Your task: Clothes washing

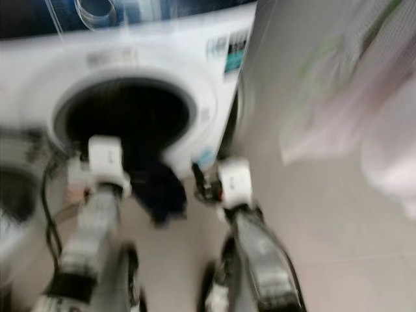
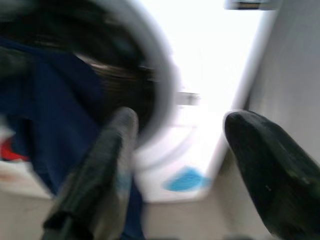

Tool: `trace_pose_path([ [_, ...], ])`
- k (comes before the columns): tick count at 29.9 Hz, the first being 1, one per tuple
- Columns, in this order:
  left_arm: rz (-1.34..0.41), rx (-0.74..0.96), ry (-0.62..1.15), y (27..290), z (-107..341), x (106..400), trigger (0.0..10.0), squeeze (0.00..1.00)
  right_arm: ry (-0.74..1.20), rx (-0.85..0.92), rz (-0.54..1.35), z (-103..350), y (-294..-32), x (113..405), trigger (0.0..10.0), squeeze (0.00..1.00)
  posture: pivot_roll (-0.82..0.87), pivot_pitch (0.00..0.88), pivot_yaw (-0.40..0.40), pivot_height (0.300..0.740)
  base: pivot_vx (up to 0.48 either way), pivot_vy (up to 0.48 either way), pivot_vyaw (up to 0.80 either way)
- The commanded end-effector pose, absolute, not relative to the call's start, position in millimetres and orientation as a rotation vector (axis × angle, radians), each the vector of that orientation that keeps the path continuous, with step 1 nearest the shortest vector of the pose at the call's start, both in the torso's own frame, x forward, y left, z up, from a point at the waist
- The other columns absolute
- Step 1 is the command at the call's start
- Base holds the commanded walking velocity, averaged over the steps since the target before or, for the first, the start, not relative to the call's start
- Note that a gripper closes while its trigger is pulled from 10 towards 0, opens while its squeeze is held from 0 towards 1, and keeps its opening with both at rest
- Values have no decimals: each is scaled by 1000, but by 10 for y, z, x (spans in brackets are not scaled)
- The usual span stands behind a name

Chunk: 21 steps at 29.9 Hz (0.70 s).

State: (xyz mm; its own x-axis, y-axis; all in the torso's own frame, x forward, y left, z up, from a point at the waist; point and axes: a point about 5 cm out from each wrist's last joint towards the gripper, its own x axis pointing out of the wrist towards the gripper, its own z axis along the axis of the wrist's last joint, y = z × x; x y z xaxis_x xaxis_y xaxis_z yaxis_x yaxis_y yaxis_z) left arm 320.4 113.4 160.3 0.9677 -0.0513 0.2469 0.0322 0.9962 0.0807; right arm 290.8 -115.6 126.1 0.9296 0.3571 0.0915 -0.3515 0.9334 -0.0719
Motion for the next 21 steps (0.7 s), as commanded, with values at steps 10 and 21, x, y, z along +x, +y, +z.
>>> trace_pose_path([
  [10, -19, 93, -280, 1227, 1643, 3193, 10000, 0, -93, -41, 388, 1225, -1070, 2878, 10000, 0, 102, 275, -79, 561, 292, 0, 0],
  [21, -17, 119, -334, 1234, 1665, 3150, 10000, 0, -95, -38, 389, 1230, -1071, 2874, 10000, 0, 104, 287, -81, 561, 0, 0, 0],
])
